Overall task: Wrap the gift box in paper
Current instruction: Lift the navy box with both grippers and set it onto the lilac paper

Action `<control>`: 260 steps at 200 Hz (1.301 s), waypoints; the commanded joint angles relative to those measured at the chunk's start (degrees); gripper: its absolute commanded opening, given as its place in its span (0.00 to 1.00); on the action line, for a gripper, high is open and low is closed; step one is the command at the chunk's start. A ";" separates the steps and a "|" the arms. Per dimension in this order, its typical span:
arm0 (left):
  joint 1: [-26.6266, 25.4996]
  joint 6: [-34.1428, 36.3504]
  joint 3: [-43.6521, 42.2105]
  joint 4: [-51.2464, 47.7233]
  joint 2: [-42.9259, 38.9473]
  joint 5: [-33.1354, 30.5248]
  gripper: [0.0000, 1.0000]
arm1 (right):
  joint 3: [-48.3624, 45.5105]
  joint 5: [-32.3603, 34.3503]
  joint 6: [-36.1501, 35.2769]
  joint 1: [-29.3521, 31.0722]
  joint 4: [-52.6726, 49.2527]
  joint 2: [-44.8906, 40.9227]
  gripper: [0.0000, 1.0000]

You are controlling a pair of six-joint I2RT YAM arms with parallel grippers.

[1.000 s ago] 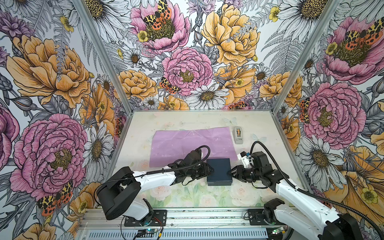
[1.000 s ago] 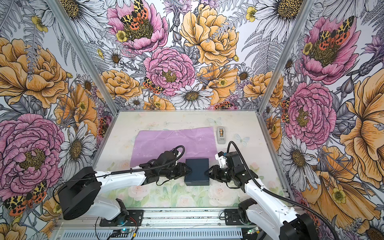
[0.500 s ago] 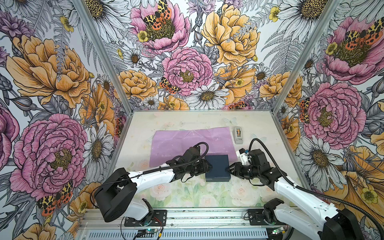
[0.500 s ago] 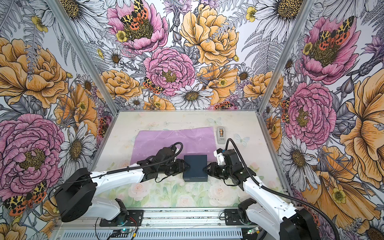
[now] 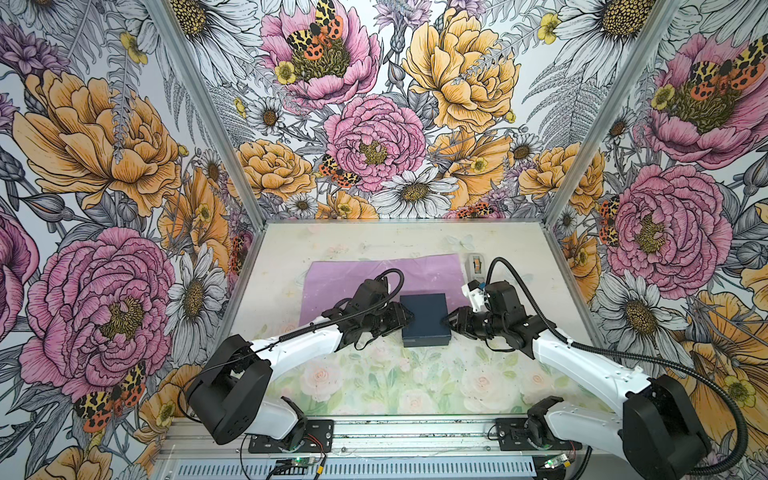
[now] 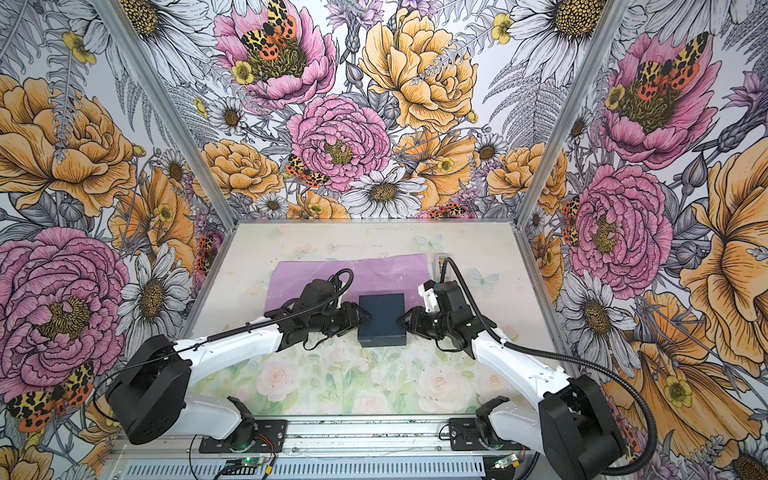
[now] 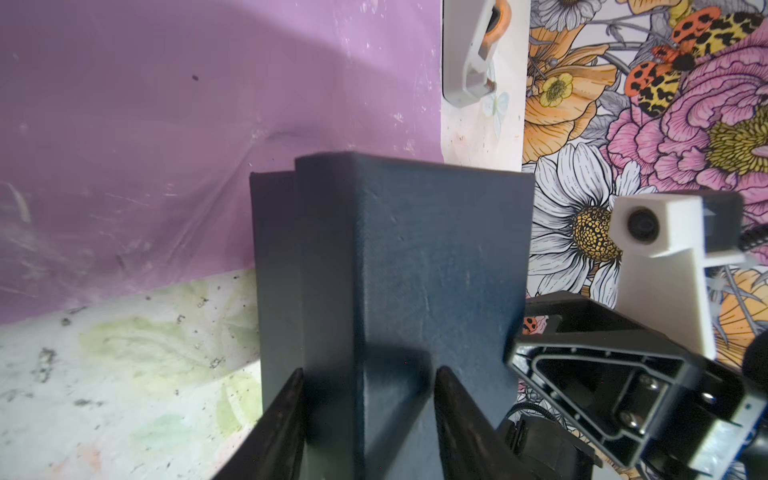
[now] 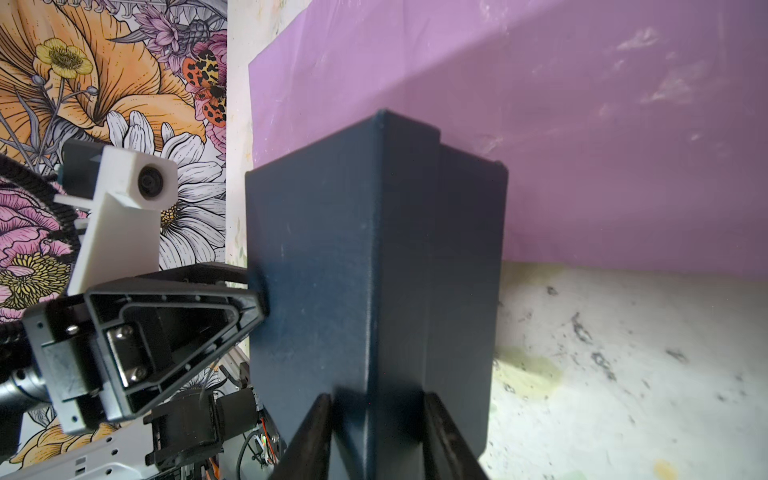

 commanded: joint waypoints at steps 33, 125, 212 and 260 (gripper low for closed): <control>5.58 3.57 5.06 3.28 1.87 10.21 0.50 | 8.07 -1.87 -0.53 1.42 7.45 9.80 0.35; 15.10 8.15 11.11 1.54 10.21 16.53 0.49 | 21.57 -3.51 -1.02 2.03 10.81 26.77 0.35; 22.99 14.82 19.08 -3.54 18.79 19.30 0.49 | 33.12 -4.54 -0.57 2.78 11.44 39.72 0.34; 25.34 16.93 19.88 -5.54 21.48 19.06 0.49 | 35.10 -3.67 -0.19 3.18 10.72 43.71 0.35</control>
